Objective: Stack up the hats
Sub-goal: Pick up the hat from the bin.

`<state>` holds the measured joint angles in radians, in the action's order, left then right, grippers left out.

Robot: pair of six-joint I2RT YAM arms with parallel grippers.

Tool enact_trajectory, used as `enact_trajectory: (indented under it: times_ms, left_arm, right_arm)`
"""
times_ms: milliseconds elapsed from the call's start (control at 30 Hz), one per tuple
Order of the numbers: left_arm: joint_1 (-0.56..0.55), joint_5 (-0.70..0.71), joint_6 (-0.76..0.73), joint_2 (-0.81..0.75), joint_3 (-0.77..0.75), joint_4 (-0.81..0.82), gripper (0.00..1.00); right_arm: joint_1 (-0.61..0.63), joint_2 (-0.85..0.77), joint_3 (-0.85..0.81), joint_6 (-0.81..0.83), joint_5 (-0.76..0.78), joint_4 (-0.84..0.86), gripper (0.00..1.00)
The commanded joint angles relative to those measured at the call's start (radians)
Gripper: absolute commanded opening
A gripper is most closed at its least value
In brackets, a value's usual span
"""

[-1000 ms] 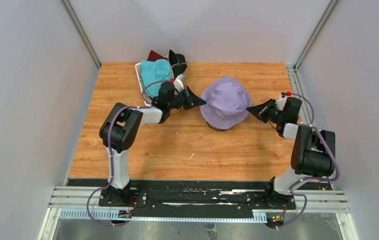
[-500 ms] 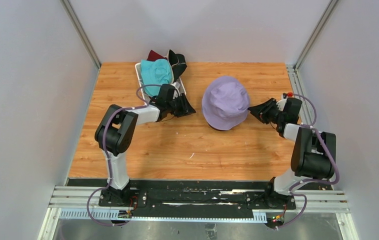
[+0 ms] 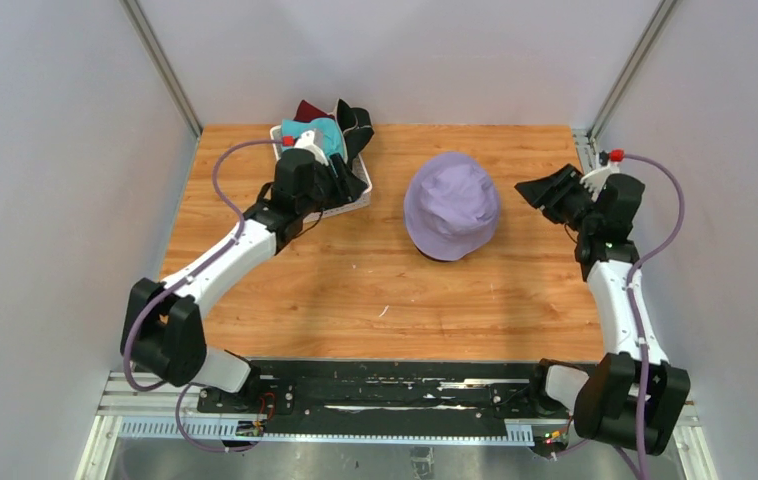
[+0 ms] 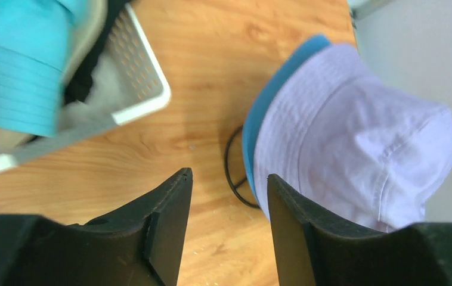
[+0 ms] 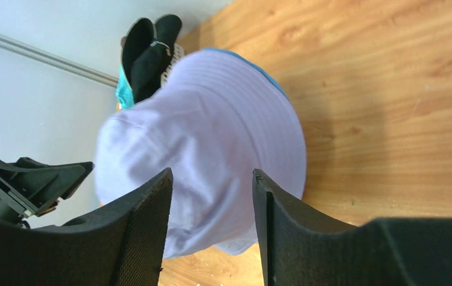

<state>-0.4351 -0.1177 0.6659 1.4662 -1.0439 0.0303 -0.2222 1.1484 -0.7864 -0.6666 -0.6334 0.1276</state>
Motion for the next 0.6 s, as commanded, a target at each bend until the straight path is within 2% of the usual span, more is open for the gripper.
enact_trajectory:
  times_ms: [0, 100, 233, 300, 367, 467, 567]
  left_arm:
    - [0.002, 0.264, -0.116, -0.072, -0.094, -0.16, 0.56]
    - [0.005, 0.429, -0.178, -0.035, -0.196, -0.269, 0.56]
    - [0.034, 0.564, -0.211, 0.098, -0.355, -0.405, 0.55]
    - [0.099, 0.497, -0.17, 0.165, -0.388, -0.418, 0.52]
    - [0.171, 0.351, -0.106, 0.212, -0.358, -0.37, 0.5]
    - [0.261, 0.104, 0.025, 0.208, -0.227, -0.222, 0.47]
    - [0.284, 0.039, 0.126, 0.14, -0.057, -0.058, 0.47]
  right_arm:
    - [0.006, -0.061, -0.124, 0.084, 0.012, -0.141, 0.52]
    - [0.016, -0.071, -0.224, 0.116, -0.002, -0.193, 0.54]
    - [0.076, -0.045, -0.344, 0.165, 0.008, -0.253, 0.56]
    - [0.114, -0.041, -0.373, 0.179, 0.023, -0.259, 0.56]
    - [0.152, -0.045, -0.383, 0.191, 0.041, -0.264, 0.56]
    - [0.185, -0.048, -0.371, 0.205, 0.056, -0.265, 0.56]
    - [0.193, -0.051, -0.349, 0.208, 0.06, -0.259, 0.56]
